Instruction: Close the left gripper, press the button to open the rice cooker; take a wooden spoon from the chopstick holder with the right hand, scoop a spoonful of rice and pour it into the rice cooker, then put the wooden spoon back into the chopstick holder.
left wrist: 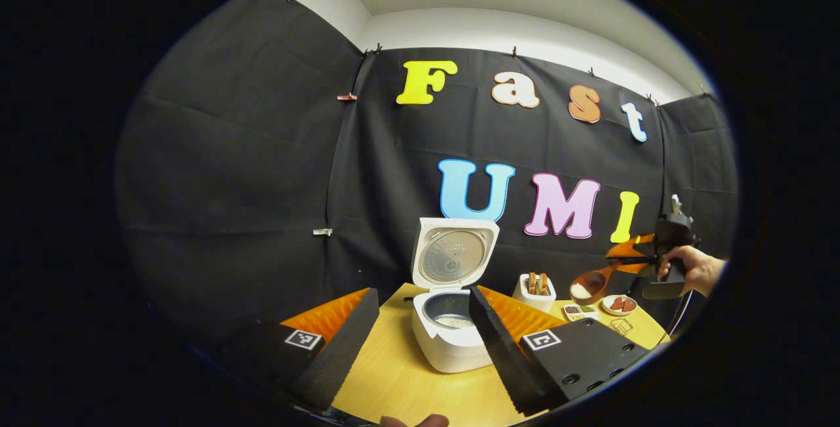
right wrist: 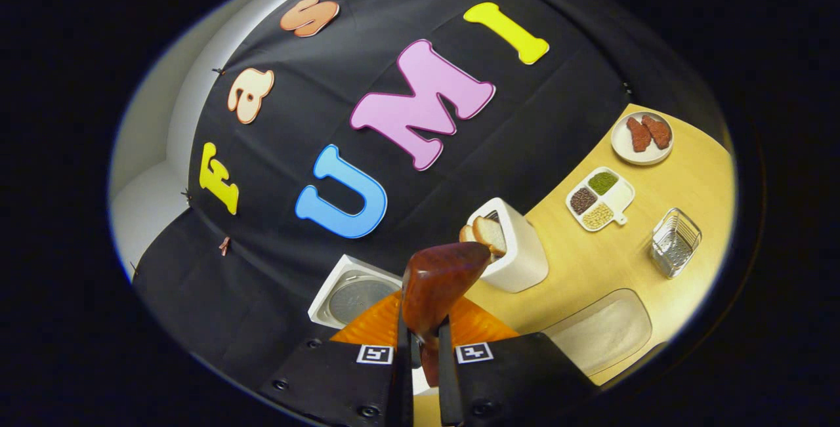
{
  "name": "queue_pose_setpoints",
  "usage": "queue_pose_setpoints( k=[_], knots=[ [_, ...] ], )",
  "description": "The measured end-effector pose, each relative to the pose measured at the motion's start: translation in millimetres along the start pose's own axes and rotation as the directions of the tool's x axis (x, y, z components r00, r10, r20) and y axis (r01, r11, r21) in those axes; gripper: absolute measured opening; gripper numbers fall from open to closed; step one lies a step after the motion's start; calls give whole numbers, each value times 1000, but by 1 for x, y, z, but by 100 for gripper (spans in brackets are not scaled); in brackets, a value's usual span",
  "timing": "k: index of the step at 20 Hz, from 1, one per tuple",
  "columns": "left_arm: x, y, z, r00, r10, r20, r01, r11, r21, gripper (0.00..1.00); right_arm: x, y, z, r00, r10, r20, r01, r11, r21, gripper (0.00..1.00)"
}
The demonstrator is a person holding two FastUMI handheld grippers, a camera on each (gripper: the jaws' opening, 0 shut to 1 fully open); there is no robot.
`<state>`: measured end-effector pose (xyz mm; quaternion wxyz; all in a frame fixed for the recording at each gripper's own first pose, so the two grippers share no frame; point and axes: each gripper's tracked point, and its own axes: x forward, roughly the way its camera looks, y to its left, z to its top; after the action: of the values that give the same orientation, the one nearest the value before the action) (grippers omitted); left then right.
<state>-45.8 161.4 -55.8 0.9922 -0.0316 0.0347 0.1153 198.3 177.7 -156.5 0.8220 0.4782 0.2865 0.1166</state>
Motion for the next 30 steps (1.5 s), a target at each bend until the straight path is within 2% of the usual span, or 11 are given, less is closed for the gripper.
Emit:
queue_pose_setpoints(
  k=[6,7,8,13,16,21,24,27,30],
  knots=[
    [0,19,-4,1000,15,-8,-15,1000,-2,96,60,60,-51,998,41,-38,-43,998,-50,20],
    [1,23,-4,1000,17,-4,-17,1000,6,95,71,66,-60,998,39,-43,-42,997,-67,15],
    [3,26,-4,1000,16,-2,-16,1000,12,95,82,69,-67,998,33,-47,-37,996,-81,20],
    [14,38,-10,1000,-2,-1,2,1000,4,95,133,81,-102,999,25,-41,-31,988,-154,20],
    [23,44,-20,1000,-3,-22,3,1000,-6,96,159,75,-117,999,-2,-37,-7,968,-252,20],
    [37,59,-34,998,16,-54,-16,1000,8,96,187,76,-134,1000,-5,-26,-7,899,-438,19],
    [41,60,-40,998,12,-64,-10,1000,26,95,201,77,-145,999,-8,-37,-14,843,-538,20],
    [44,61,-42,998,14,-69,-13,1000,10,95,205,87,-155,999,15,-45,-40,768,-639,20],
    [41,63,-45,997,22,-80,-22,1000,2,95,206,100,-161,997,48,-55,-73,677,-732,19]
  ],
)
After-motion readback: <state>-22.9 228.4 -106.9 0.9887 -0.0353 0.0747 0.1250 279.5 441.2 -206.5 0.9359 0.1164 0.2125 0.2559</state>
